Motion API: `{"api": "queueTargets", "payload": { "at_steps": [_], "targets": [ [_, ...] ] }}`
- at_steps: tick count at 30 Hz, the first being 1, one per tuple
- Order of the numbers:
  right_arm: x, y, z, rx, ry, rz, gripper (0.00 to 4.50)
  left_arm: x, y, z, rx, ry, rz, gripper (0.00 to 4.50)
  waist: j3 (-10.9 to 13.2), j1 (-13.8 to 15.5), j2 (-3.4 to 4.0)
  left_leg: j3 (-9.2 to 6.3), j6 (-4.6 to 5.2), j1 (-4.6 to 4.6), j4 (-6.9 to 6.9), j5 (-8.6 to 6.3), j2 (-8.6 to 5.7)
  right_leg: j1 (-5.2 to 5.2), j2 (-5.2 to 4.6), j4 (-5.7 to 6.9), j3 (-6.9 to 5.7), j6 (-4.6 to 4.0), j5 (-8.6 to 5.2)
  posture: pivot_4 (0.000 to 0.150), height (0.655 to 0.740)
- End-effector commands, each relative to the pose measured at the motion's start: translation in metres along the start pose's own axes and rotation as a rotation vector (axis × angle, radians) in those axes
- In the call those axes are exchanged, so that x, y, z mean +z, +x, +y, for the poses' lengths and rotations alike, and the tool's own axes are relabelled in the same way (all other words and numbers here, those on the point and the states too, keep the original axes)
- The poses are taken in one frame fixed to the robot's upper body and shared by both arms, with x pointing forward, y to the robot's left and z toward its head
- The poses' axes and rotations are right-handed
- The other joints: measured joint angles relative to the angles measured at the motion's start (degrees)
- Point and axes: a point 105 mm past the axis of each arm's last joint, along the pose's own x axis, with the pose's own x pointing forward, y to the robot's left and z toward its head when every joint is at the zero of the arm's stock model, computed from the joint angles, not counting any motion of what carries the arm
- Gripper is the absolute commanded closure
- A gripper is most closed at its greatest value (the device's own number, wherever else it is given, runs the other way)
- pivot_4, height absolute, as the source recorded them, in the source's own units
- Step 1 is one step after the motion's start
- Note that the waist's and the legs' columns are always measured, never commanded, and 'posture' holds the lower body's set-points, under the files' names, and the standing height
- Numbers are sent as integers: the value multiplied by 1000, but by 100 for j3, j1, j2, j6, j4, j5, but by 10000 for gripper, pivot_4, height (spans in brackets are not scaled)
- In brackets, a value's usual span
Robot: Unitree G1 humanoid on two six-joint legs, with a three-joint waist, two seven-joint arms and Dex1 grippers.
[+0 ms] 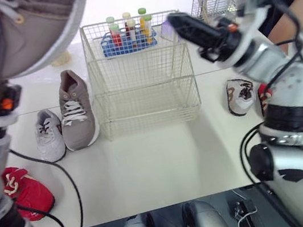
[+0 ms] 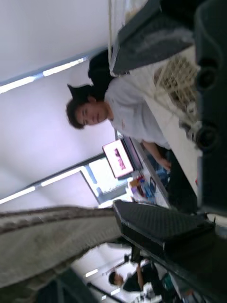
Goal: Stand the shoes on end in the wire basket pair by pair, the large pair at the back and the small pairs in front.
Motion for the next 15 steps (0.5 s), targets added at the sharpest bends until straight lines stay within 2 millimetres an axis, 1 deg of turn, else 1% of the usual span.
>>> {"api": "queueTargets", "payload": {
  "at_steps": [1,3,8,15],
  "targets": [
    [13,14,19,59,-15,-70,261,5,7,-8,-67,32,-48,35688,-4,8,-6,-1,0,0,0,0,-1,1,1,0,0,0,0,1500,7400],
    [13,20,23,72,-17,-74,261,2,8,-4,-67,27,-44,35688,-4,-4,-6,0,1,0,0,0,-2,2,1,-3,1,0,0,1500,7400],
    [21,25,18,47,-55,-118,261,-4,6,-1,-73,0,-44,35688,-4,-19,-7,-1,2,1,0,0,1,1,6,-4,1,0,0,1500,7400],
    [25,34,27,86,-96,-147,261,-13,4,4,-62,-33,-35,35688,-4,-23,-7,-2,2,1,-1,0,3,1,7,-6,1,0,0,1500,7400]
  ]
}}
